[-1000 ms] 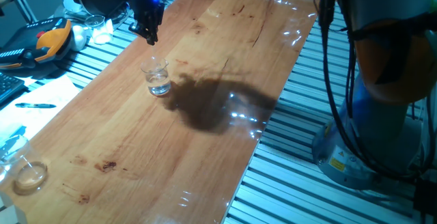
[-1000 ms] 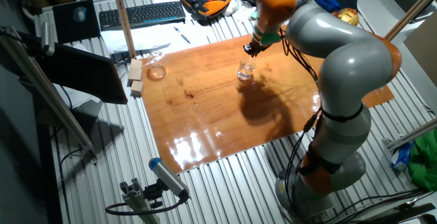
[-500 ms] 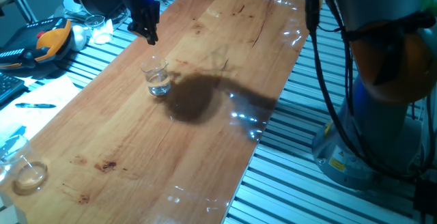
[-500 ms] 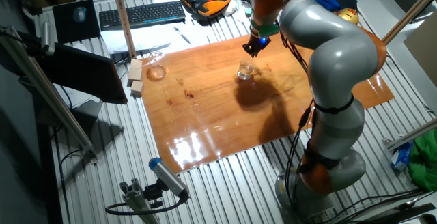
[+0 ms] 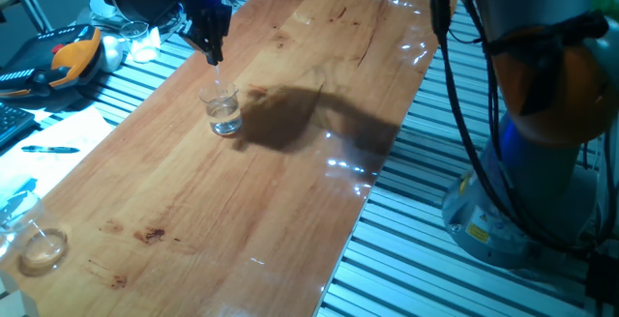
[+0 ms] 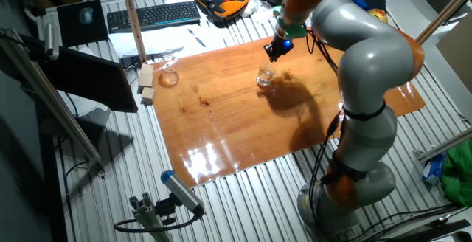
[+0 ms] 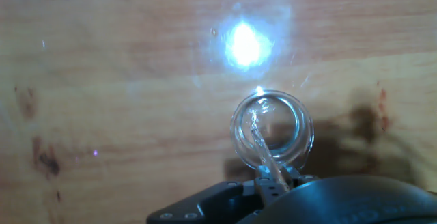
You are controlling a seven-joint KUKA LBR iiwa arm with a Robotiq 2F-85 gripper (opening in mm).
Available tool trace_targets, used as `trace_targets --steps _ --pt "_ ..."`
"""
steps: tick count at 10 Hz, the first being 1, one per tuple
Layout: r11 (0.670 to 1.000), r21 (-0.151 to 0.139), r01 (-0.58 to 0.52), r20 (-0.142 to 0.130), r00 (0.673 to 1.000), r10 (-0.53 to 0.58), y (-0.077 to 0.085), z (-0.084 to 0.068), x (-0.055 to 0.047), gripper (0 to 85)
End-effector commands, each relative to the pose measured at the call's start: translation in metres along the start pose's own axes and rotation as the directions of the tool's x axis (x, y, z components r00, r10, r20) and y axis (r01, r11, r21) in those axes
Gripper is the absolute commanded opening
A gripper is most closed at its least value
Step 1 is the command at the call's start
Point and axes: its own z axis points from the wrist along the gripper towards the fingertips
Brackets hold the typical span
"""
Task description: Stir the beaker with a glass rod
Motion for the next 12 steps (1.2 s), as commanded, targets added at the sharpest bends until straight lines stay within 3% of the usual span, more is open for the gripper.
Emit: trace_targets --steps 1,3,4,5,6,9,12 --pt "1.000 0.002 -0.002 0.046 0.999 0.002 -0.0002 -0.0003 0.0003 0.0" --pt "0.999 0.044 0.025 0.113 0.993 -0.029 -0.0006 -0.0018 0.0010 0.0" --pt "0.995 0.082 0.055 0.119 0.991 -0.065 -0.0009 -0.0022 0.0012 0.0" --pt "0.990 0.110 0.089 0.103 0.990 -0.100 -0.0009 -0.0025 0.0015 0.0" --pt "0.979 0.150 0.140 0.066 0.986 -0.151 -0.0009 -0.0035 0.0020 0.0" --pt "0.954 0.195 0.229 -0.015 0.973 -0.230 0.0000 -0.0060 0.0034 0.0" --pt "0.989 0.064 0.133 -0.105 0.987 -0.125 0.0001 -0.0022 0.0020 0.0"
